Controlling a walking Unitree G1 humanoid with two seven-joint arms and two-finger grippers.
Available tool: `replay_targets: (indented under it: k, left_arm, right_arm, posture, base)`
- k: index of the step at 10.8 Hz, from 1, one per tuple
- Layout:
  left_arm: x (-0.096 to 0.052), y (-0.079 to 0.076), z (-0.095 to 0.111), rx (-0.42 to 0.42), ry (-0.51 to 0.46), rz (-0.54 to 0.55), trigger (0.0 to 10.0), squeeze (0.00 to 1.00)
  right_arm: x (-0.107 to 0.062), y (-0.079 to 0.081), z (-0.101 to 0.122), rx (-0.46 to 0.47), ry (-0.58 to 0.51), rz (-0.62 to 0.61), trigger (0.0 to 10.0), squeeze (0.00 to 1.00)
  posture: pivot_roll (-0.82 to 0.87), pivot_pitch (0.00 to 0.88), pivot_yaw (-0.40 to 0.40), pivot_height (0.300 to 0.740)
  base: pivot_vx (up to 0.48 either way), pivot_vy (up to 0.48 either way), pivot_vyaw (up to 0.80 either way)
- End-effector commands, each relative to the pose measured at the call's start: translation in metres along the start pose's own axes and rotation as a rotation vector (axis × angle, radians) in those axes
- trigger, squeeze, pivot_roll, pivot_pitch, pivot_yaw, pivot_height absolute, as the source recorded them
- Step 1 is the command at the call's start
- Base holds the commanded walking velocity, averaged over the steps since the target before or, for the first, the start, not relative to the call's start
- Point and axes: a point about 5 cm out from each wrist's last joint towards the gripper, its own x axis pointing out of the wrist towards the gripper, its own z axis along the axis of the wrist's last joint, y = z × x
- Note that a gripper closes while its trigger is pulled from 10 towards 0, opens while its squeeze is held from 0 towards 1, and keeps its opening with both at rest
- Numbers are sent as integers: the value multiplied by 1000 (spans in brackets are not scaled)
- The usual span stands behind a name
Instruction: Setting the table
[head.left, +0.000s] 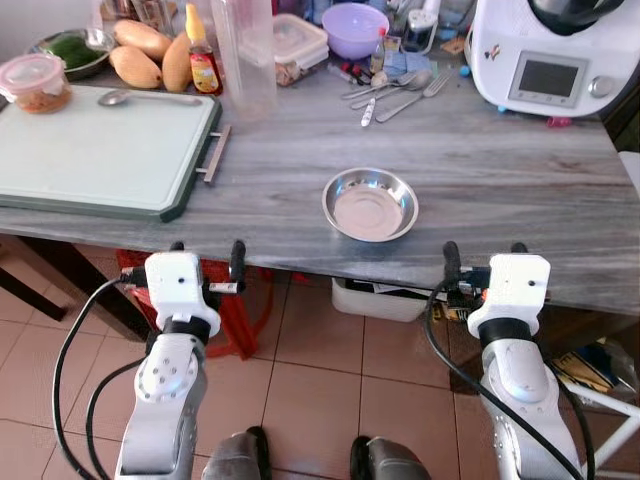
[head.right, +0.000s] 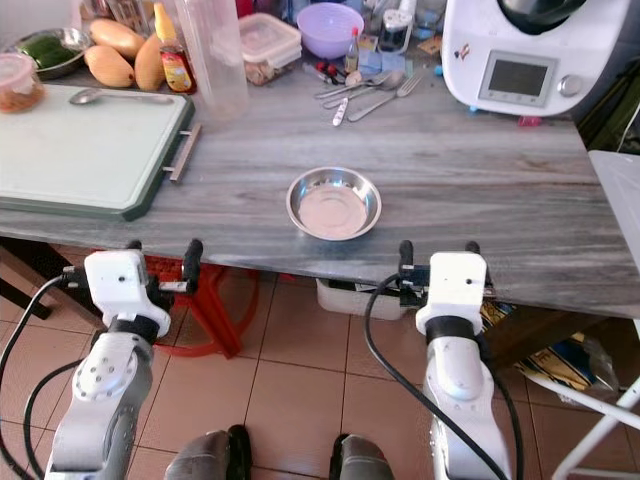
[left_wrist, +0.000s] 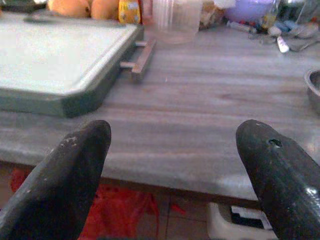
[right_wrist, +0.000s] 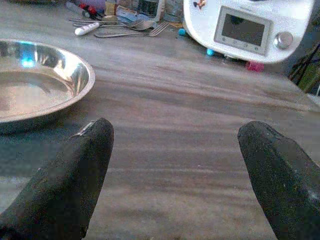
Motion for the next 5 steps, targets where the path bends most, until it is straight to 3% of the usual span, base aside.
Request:
replay_targets:
  k: [1,5]
  left_arm:
    - [-2,0,-3,-7,25,1,10000,0]
    - [3,-3,-1,-22,23,-6,10000,0]
  right_arm:
    - [0,-1,2,-20,-6,-7,10000,0]
    - [4,0,2,49,11,13,10000,0]
  posture:
    - [-44,210,-4,740]
    - [-42,200,-15,740]
  base:
    - [0,0,0]
    - [-303,0,0]
